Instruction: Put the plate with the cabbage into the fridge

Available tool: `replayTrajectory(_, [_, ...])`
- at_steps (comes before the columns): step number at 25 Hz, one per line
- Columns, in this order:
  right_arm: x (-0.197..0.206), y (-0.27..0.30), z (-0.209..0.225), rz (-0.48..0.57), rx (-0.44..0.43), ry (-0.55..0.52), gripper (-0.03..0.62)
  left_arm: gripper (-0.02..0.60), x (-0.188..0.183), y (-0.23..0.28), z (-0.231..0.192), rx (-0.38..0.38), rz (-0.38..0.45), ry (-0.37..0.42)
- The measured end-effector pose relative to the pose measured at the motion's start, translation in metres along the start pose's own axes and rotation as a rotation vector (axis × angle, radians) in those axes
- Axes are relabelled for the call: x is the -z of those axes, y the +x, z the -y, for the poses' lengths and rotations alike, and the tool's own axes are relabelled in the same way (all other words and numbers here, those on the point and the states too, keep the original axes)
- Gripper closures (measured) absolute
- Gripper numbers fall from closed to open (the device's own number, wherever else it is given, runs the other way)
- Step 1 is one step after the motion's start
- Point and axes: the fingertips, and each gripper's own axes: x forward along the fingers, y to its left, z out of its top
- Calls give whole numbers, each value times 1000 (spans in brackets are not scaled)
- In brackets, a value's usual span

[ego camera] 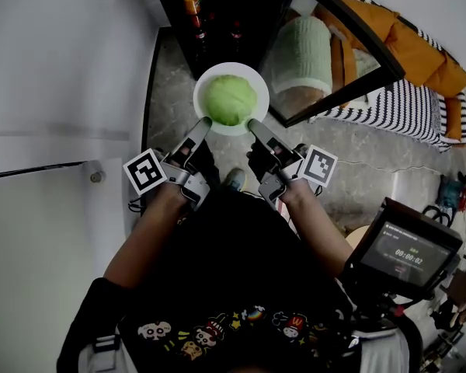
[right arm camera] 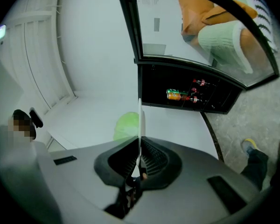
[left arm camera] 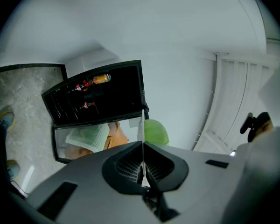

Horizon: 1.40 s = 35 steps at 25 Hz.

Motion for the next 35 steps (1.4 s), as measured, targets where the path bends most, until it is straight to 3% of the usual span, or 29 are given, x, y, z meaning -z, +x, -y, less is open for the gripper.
replayTrajectory(35, [1,-4,11,32,19,32,580,574,3,2,-9,-42,-19,-9])
